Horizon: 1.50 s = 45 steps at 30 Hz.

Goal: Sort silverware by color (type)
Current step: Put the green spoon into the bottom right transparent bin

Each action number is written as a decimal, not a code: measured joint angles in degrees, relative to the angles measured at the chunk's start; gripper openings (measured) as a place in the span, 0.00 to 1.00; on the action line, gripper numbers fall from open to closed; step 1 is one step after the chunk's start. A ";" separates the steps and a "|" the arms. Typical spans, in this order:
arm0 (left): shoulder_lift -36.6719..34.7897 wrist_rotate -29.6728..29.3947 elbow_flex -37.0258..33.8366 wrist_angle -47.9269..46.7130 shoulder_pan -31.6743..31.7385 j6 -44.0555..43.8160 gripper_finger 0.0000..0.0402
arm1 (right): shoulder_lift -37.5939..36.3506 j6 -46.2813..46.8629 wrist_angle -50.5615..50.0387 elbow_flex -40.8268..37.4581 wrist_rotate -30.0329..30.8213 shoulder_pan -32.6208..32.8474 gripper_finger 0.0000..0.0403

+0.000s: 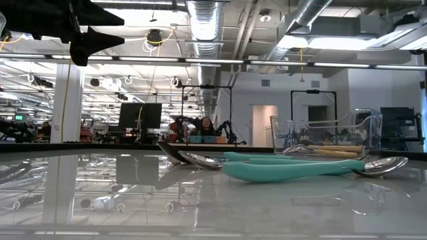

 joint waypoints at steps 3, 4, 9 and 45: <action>-0.02 0.00 0.00 0.00 0.01 -0.04 0.56 | 1.10 -1.79 -0.23 1.06 0.10 -0.35 0.18; -0.01 0.00 -0.01 0.00 0.00 -0.04 0.56 | 1.43 -2.55 -0.42 1.42 0.10 -0.60 0.18; -0.02 0.00 -0.01 0.00 0.00 -0.04 0.56 | 3.44 -5.97 -3.32 3.98 3.10 -0.77 0.18; -0.01 -0.22 0.01 -0.12 0.02 -0.04 0.56 | 7.39 -7.90 2.63 6.63 13.88 0.52 0.18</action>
